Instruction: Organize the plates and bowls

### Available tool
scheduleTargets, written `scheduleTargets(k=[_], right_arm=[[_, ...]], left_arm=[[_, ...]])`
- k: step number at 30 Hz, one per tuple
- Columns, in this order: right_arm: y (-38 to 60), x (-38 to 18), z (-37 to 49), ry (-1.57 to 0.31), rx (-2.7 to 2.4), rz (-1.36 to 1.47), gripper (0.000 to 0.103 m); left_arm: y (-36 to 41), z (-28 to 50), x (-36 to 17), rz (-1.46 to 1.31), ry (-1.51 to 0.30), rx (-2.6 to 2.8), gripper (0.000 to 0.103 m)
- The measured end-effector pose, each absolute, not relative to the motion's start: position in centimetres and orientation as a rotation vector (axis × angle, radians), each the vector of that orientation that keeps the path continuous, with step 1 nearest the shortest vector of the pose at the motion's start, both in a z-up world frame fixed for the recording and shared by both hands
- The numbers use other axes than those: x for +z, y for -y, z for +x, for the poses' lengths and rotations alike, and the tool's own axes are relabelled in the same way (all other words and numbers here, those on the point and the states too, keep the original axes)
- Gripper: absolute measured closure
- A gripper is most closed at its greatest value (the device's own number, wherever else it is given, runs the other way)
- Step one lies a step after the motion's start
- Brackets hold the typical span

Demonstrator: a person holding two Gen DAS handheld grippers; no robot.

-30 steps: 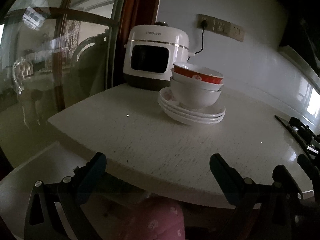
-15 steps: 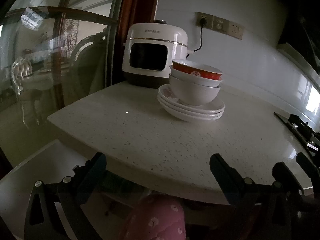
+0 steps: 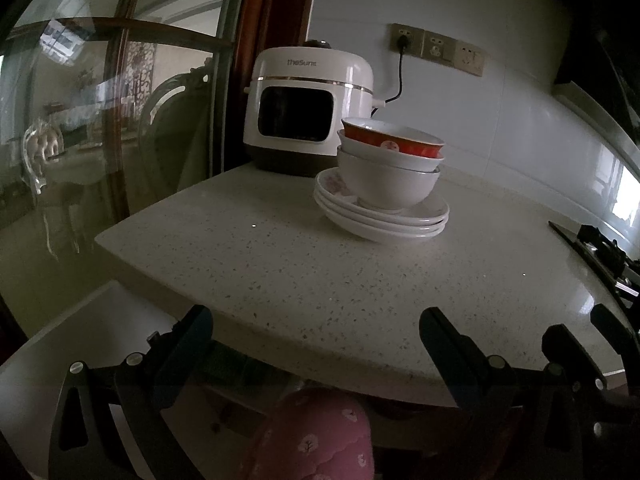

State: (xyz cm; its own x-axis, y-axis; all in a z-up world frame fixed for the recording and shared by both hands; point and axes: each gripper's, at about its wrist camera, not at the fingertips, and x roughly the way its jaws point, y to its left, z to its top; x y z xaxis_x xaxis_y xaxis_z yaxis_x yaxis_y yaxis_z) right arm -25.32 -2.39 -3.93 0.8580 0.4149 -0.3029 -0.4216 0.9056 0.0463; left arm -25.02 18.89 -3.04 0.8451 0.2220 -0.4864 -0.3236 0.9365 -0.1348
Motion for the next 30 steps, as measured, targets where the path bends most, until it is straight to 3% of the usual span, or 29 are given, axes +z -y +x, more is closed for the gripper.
scheduleTargets(k=[30], right_arm=[[2.06,-4.30,-25.41,-0.332,0.448,-0.024,0.000]], left_arm=[[-18.67,-25.06,-3.20,-0.216,-0.494,0.303,0.000]])
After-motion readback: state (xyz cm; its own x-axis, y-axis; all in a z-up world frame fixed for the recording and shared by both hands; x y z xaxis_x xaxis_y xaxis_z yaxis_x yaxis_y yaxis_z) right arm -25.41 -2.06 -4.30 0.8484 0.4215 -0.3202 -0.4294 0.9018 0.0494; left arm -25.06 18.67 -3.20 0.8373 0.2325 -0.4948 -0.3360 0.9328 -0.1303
